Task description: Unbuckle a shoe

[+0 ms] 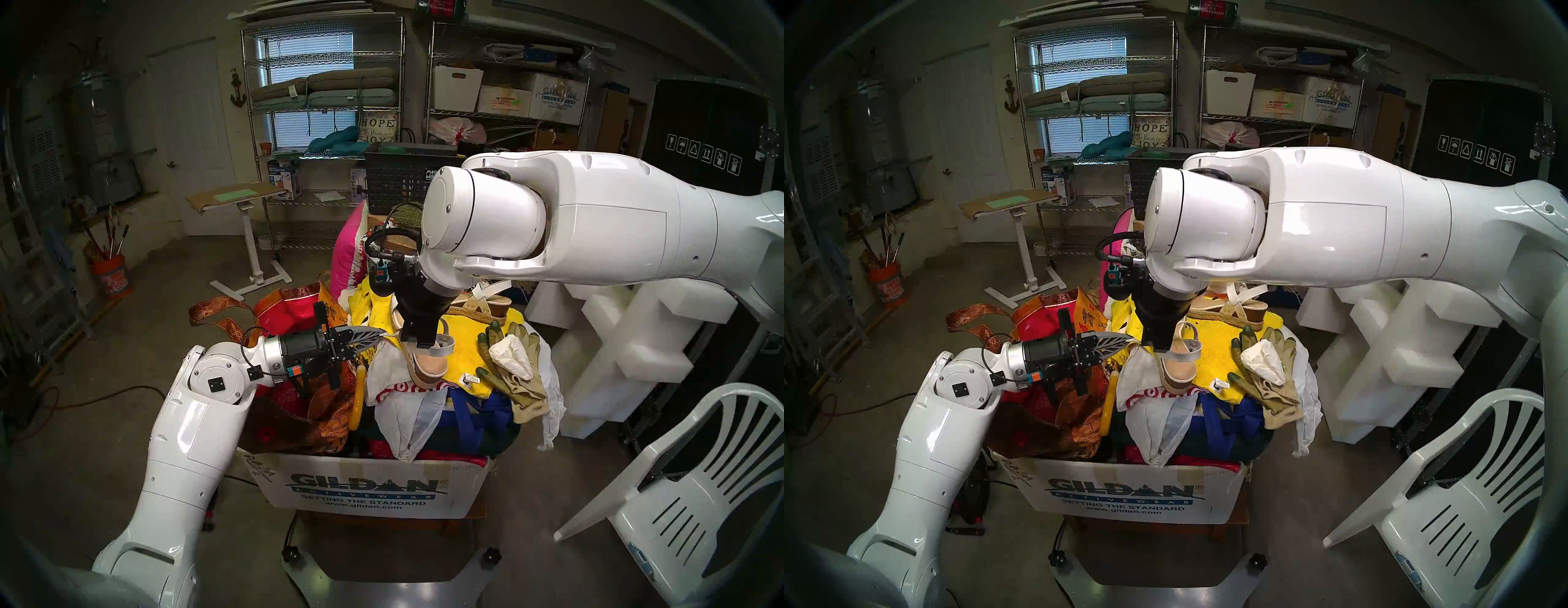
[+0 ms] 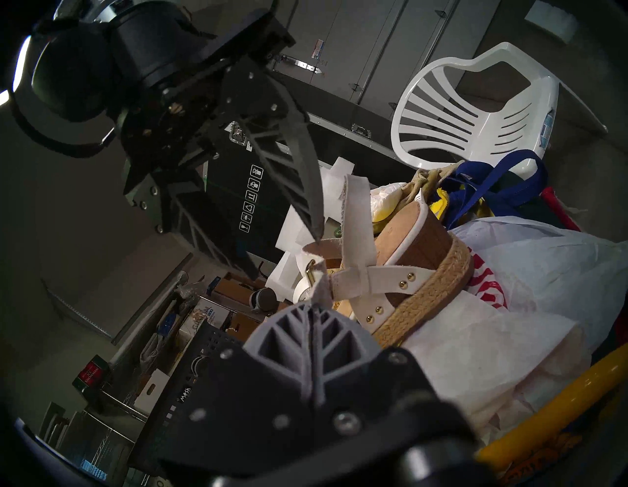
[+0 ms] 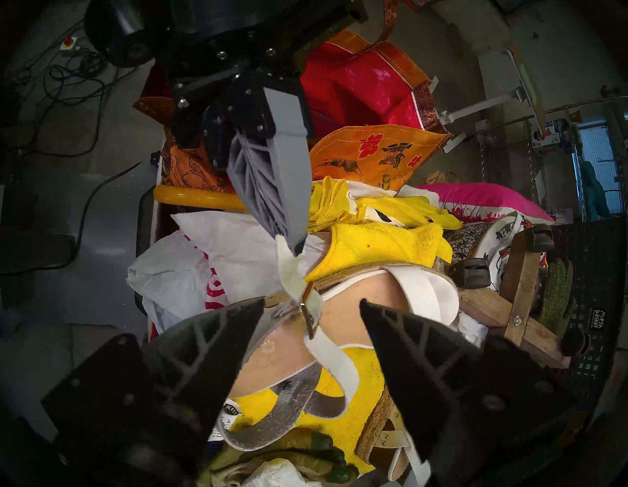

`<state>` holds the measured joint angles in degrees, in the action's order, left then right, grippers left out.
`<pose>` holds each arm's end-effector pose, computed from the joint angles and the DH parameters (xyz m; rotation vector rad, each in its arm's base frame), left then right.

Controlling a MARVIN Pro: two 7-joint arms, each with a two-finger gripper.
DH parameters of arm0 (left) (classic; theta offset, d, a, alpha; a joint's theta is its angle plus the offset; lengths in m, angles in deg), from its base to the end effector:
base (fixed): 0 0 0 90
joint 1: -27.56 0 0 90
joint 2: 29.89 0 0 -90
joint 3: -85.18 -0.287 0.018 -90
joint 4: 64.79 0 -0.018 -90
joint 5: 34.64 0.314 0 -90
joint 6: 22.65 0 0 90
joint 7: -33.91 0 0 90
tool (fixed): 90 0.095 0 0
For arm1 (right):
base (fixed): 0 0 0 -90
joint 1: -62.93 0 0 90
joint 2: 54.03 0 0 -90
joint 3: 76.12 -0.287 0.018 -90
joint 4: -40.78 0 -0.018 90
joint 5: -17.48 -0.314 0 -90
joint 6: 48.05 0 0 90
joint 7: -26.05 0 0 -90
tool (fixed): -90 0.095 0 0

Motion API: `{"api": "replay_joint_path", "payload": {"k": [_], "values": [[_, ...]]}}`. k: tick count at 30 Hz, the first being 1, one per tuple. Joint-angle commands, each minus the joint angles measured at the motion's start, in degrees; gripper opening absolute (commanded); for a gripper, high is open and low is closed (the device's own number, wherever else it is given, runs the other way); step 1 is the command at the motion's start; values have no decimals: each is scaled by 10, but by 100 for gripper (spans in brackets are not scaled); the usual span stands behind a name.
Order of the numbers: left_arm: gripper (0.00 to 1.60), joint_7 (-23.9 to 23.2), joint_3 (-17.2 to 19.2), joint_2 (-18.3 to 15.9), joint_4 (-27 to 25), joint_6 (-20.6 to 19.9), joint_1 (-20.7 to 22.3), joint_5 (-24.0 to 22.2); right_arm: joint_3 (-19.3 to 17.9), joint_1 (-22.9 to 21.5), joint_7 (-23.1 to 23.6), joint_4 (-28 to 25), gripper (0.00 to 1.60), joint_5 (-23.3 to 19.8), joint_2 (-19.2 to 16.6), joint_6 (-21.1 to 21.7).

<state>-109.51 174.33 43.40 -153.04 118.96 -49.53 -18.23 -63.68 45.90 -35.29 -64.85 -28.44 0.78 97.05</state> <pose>0.4254 -0.0026 -0.2189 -0.7985 2.0420 -2.2427 0.4119 0.1577 -0.0409 1.9471 2.0947 0.7931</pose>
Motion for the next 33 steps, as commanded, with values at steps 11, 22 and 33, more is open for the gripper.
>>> {"api": "replay_joint_path", "payload": {"k": [11,22,33], "values": [[0,59,-5,-22,-24,34,21,63,-60,51,43,63,119,-98,-78,-96],[0,129,-40,-55,-25,34,13,127,-47,75,86,135,142,-101,-55,-158],[0,203,-65,-82,-34,34,26,196,-34,75,133,181,142,-89,-34,-174]]}}
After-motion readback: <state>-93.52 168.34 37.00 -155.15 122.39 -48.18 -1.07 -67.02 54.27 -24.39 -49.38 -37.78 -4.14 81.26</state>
